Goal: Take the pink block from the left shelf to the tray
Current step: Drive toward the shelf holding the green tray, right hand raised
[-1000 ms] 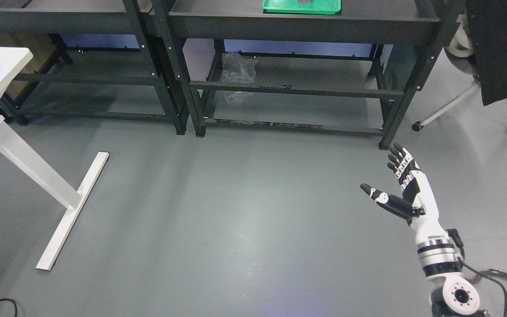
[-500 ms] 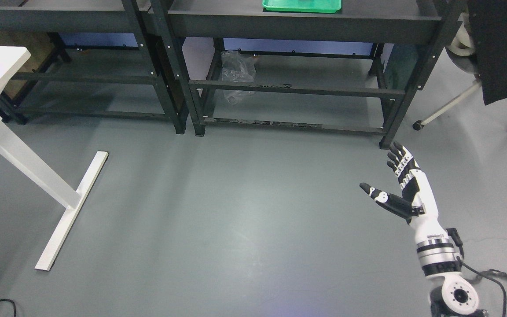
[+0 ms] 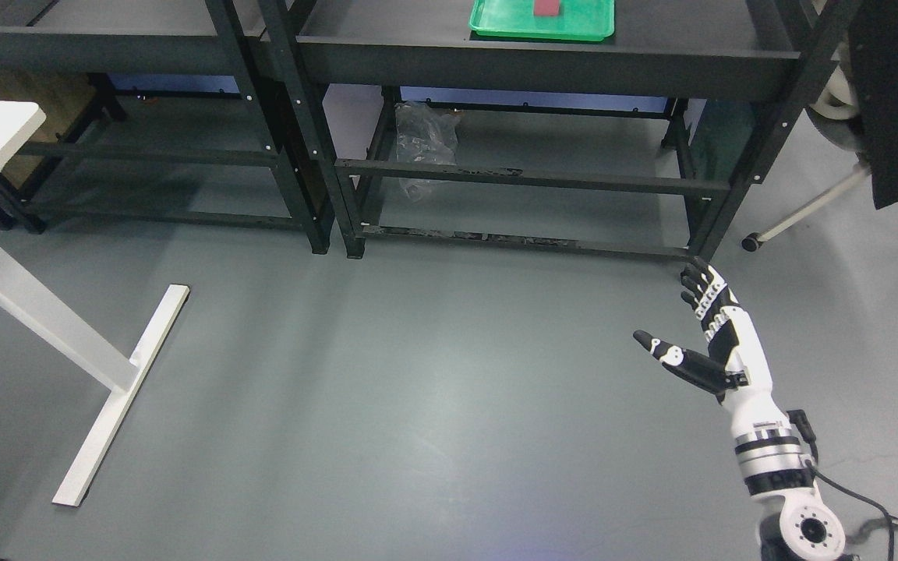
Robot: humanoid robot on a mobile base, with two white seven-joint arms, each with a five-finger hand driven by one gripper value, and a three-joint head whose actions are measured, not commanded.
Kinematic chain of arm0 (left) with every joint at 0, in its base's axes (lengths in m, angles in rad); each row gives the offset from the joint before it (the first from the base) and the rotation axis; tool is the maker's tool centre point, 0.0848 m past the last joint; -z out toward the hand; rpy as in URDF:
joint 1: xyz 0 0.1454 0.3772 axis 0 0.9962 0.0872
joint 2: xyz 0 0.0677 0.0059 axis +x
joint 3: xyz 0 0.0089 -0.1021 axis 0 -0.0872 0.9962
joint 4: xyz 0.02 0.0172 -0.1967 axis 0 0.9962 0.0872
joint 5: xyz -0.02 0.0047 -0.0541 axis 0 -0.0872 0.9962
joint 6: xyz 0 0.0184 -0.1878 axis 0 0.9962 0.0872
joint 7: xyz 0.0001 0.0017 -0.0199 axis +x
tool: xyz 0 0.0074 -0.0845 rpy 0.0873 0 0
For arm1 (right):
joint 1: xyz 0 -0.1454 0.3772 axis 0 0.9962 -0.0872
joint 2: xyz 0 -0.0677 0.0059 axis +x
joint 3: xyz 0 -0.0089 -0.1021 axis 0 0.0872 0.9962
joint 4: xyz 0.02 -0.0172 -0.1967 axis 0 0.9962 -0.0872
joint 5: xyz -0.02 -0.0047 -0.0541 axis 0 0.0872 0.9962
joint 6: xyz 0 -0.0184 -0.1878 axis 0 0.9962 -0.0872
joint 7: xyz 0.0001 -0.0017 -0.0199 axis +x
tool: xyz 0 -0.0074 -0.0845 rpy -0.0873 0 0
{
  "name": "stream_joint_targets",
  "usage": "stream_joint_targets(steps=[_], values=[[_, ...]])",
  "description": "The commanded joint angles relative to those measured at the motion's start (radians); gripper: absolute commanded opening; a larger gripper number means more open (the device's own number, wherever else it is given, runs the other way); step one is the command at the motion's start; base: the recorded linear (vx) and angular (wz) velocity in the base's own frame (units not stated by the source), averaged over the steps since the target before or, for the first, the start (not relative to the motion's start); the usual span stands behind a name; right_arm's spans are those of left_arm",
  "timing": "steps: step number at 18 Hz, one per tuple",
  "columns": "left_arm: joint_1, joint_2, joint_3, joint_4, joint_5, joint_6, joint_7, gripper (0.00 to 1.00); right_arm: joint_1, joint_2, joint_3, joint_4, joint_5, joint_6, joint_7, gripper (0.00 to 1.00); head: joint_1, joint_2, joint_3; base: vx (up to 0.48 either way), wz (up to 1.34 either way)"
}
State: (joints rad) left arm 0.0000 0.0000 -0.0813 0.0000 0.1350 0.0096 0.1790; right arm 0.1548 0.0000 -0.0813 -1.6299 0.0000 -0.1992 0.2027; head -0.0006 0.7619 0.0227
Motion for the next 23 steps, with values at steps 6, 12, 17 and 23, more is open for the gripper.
stream_joint_targets(steps=[6, 12, 17, 23], values=[[-0.031, 0.017, 0.000, -0.017, 0.000, 0.000, 0.000, 1.00, 0.003, -0.024, 0.001, -0.001, -0.011, -0.002, 0.000, 1.00, 0.0000, 0.000, 0.000, 0.222, 0.02], [-0.029, 0.017, 0.000, -0.017, 0.000, 0.000, 0.000, 1.00, 0.000, -0.060, 0.000, -0.001, -0.011, -0.008, -0.002, 1.00, 0.0000, 0.000, 0.000, 0.227, -0.04], [-0.031, 0.017, 0.000, -0.017, 0.000, 0.000, 0.000, 1.00, -0.033, -0.130, -0.011, 0.001, 0.255, -0.037, -0.072, 0.99, 0.0000, 0.000, 0.000, 0.195, -0.04], [-0.029, 0.017, 0.000, -0.017, 0.000, 0.000, 0.000, 1.00, -0.070, -0.141, -0.017, 0.001, 0.811, -0.048, -0.227, 0.99, 0.0000, 0.000, 0.000, 0.221, 0.26]])
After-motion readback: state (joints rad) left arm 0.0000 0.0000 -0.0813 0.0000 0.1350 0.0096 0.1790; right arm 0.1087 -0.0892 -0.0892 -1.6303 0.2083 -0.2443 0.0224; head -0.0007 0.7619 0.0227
